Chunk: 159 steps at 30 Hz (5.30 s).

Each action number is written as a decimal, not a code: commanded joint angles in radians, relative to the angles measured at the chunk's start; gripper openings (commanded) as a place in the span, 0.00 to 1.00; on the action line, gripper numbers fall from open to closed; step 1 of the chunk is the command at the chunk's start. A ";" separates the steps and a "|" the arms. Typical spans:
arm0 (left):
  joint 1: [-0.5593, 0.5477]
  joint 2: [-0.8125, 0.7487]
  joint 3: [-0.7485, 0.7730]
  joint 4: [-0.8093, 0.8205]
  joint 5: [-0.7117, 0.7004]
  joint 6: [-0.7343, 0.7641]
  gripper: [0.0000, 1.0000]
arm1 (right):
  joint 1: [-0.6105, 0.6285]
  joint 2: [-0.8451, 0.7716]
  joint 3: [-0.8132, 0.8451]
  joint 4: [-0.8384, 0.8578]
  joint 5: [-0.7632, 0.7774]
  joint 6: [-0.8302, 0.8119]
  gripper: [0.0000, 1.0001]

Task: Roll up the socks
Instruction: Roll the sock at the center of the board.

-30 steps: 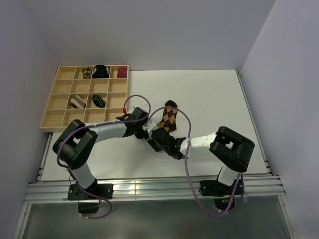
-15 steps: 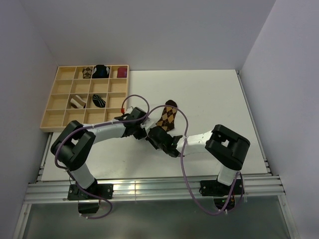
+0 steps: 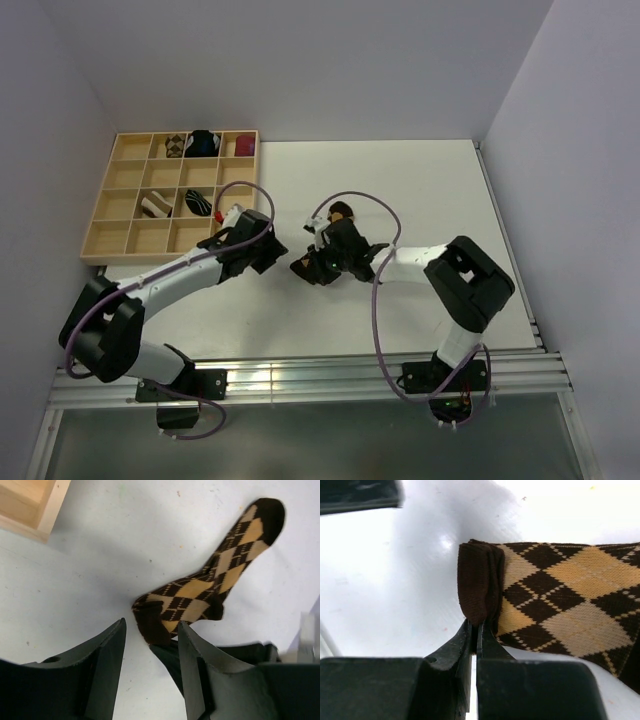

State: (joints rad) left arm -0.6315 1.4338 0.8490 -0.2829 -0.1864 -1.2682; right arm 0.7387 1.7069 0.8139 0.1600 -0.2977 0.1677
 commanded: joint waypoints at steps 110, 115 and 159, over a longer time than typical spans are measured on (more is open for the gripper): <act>-0.036 0.107 0.159 -0.088 0.001 0.017 0.53 | -0.071 -0.020 -0.075 0.084 -0.107 0.101 0.00; -0.036 0.013 0.064 0.033 -0.008 0.000 0.55 | -0.201 0.065 -0.093 0.232 -0.432 0.240 0.00; -0.120 0.413 0.105 0.133 0.091 0.046 0.33 | -0.384 0.307 -0.099 0.334 -0.615 0.532 0.01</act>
State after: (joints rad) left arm -0.7349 1.7844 0.9394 -0.0299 -0.0895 -1.2453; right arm 0.3553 2.0090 0.7162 0.6216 -1.0023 0.7639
